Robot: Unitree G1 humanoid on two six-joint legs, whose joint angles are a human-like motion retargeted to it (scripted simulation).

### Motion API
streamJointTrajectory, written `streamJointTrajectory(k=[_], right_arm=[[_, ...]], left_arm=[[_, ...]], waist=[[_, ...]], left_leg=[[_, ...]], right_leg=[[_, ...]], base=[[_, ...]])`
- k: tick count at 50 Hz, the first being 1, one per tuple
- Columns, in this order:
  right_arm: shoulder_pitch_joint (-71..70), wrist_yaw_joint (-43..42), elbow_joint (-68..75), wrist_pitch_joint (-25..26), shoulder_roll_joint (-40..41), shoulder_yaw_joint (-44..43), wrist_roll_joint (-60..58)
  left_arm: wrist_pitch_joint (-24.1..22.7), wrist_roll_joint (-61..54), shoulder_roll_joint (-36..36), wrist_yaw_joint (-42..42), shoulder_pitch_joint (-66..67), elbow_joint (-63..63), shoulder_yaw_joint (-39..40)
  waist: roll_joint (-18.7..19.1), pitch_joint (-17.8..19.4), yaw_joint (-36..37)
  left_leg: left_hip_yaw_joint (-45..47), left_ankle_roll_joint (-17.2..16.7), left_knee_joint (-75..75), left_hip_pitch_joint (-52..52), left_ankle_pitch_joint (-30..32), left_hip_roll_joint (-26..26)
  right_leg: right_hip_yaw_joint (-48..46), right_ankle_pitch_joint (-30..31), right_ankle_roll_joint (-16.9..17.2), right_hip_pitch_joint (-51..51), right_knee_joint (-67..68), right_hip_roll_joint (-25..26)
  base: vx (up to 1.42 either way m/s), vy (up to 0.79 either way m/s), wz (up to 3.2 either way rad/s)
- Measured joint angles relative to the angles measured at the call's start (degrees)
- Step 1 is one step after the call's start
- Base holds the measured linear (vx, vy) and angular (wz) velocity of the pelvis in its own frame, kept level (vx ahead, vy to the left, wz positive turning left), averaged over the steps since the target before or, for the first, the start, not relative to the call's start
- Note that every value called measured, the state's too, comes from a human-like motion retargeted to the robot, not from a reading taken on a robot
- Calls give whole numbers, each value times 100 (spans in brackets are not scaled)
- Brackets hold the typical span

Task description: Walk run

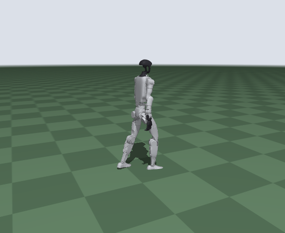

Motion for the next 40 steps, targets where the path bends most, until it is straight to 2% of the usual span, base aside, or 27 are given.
streamJointTrajectory(k=[4, 6, 8, 10, 12, 14, 16, 20, 26, 31, 33, 36, 40], right_arm=[[-86, -109, 48, 197, -21, 175, -55], [-167, -141, 69, 234, -18, 234, -75], [-263, -136, 26, 239, 2, 234, -61], [-391, -111, -51, 224, 12, 224, -10], [-523, -94, -120, 216, -17, 239, 17], [-719, -96, -196, 228, -53, 296, 1], [-879, -84, -258, 224, -86, 347, -24], [-1069, -81, -447, 185, -93, 347, -30], [-1130, -199, -677, 94, 82, 279, 334], [-1013, -99, -549, -305, 25, 448, 150], [-908, -117, -397, -331, -60, 495, -237], [-744, -181, -192, -244, -104, 531, -633], [-415, -332, 19, -177, -179, 505, -570]], left_arm=[[80, 230, -117, 176, 522, 268, 277], [148, 288, -141, 232, 739, 449, 401], [259, 354, -172, 309, 947, 621, 514], [354, 371, -174, 394, 1083, 791, 594], [416, 347, -188, 443, 1189, 902, 652], [475, 340, -244, 457, 1328, 990, 778], [514, 353, -289, 413, 1436, 1061, 858], [639, 464, -332, 291, 1545, 1182, 894], [749, 598, -393, 200, 1469, 1173, 843], [701, 574, -410, 231, 1361, 1008, 827], [666, 546, -434, 240, 1340, 949, 801], [664, 478, -423, 228, 1280, 919, 803], [634, 389, -401, 192, 1188, 865, 668]], waist=[[-130, 73, 46], [-310, 106, 134], [-554, 188, 277], [-689, 262, 362], [-687, 301, 424], [-598, 334, 496], [-463, 332, 574], [-239, 356, 756], [-31, 454, 1115], [-103, 420, 1314], [-158, 369, 1496], [-175, 265, 1479], [88, 73, 1469]], left_leg=[[40, -243, 840, 51, 1174, 27], [326, -222, 1435, -49, 1818, 49], [546, -199, 2344, -316, 2199, 31], [750, -138, 3297, -706, 1909, 228], [971, -38, 3780, -1074, 1617, 540], [992, -98, 3930, -1577, 1335, 751], [943, -168, 3731, -2024, 1126, 862], [1053, -76, 2448, -2583, 804, 892], [515, -284, 539, -3129, 908, 607], [269, 7, 630, -3232, 1251, 463], [560, 278, 837, -3138, 1331, 501], [724, 465, 1174, -3019, 1007, 621], [800, 521, 846, -2429, 714, 750]], right_leg=[[-123, -386, -12, 684, -122, -76], [-143, -484, 7, 1043, -340, -191], [-5, -585, 43, 1371, -507, -355], [-148, -685, 68, 1653, -631, -491], [-205, -744, 72, 1856, -766, -444], [-263, -794, 67, 2101, -980, -283], [-332, -826, 58, 2314, -1188, -87], [-447, -955, 68, 2706, -1439, 229], [-377, -1177, 195, 3279, -1594, 521], [-267, -1257, 538, 3553, -1427, 394], [-103, -1110, 825, 3636, -1244, 233], [-102, -636, 1237, 3683, -880, 41], [-76, 661, 1519, 3463, 117, 21]], base=[[76, -21, 14], [66, -18, -8], [57, -15, 10], [50, -14, 31], [56, -13, 27], [38, -7, 3], [48, -7, -8], [45, -3, -6], [52, 1, -30], [60, 7, -45], [72, 16, -87], [67, 12, -55], [71, 18, -46]])
